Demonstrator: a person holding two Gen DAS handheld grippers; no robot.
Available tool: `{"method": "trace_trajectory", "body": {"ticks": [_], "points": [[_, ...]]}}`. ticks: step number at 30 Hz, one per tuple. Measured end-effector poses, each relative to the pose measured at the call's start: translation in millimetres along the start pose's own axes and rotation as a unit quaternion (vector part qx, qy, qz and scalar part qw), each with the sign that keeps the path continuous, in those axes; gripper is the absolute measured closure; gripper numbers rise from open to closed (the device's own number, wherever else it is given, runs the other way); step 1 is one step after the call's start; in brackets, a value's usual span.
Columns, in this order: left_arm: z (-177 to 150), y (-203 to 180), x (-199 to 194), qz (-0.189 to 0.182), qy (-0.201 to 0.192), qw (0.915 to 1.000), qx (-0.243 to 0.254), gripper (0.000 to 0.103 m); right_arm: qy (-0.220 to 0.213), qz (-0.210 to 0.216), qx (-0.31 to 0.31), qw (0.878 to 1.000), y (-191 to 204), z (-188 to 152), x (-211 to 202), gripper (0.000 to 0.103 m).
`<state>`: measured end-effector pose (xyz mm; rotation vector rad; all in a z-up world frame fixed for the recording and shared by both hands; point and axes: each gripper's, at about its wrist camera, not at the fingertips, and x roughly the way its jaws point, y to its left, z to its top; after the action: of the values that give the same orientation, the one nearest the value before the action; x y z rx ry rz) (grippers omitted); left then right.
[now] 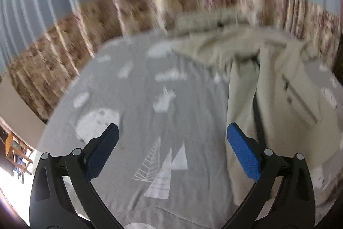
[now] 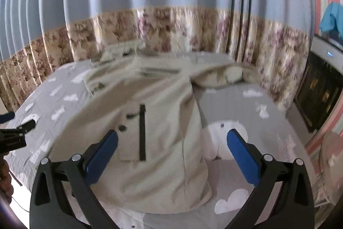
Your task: Fold large clothes
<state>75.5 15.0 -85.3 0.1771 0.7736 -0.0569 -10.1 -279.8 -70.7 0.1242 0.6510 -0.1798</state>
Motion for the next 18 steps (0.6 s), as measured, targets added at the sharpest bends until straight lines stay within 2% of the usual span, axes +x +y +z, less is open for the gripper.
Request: {"method": "trace_trajectory", "body": {"ticks": [3, 8, 9, 10, 11, 13, 14, 16, 18], "points": [[-7.2, -0.3, 24.3, -0.013, 0.023, 0.9996, 0.0, 0.003, 0.028, 0.004, 0.018, 0.999, -12.7, -8.7, 18.8, 0.002], [-13.6, -15.0, 50.1, -0.057, 0.049, 0.9972, 0.004, 0.003, 0.076, -0.034, 0.016, 0.996, -29.7, -22.8, 48.5, 0.002], [-13.8, -18.9, 52.1, -0.067, 0.05, 0.9965, 0.007, 0.003, 0.087, -0.038, 0.018, 0.995, -32.6, -24.2, 53.8, 0.007], [-13.3, -21.3, 53.1, -0.073, 0.051, 0.996, 0.008, 0.003, 0.104, -0.034, 0.022, 0.994, -35.7, -26.9, 59.9, 0.019], [-12.8, -24.9, 53.5, -0.081, 0.05, 0.9954, 0.01, 0.003, 0.117, -0.022, 0.027, 0.993, -37.6, -28.5, 64.6, 0.027], [-11.3, -28.7, 52.8, -0.084, 0.048, 0.9952, 0.014, 0.003, 0.138, 0.025, 0.039, 0.989, -38.7, -32.8, 71.3, 0.066], [-10.2, -29.7, 52.4, -0.084, 0.047, 0.9952, 0.017, 0.003, 0.142, 0.041, 0.035, 0.988, -36.4, -34.6, 73.6, 0.075], [-8.1, -31.0, 51.1, -0.083, 0.048, 0.9952, 0.021, 0.003, 0.135, 0.043, 0.002, 0.99, -30.6, -34.0, 74.6, 0.092], [-6.6, -32.1, 50.4, -0.081, 0.048, 0.9953, 0.025, 0.003, 0.119, 0.026, -0.008, 0.992, -38.5, -29.6, 71.1, 0.096]]}}
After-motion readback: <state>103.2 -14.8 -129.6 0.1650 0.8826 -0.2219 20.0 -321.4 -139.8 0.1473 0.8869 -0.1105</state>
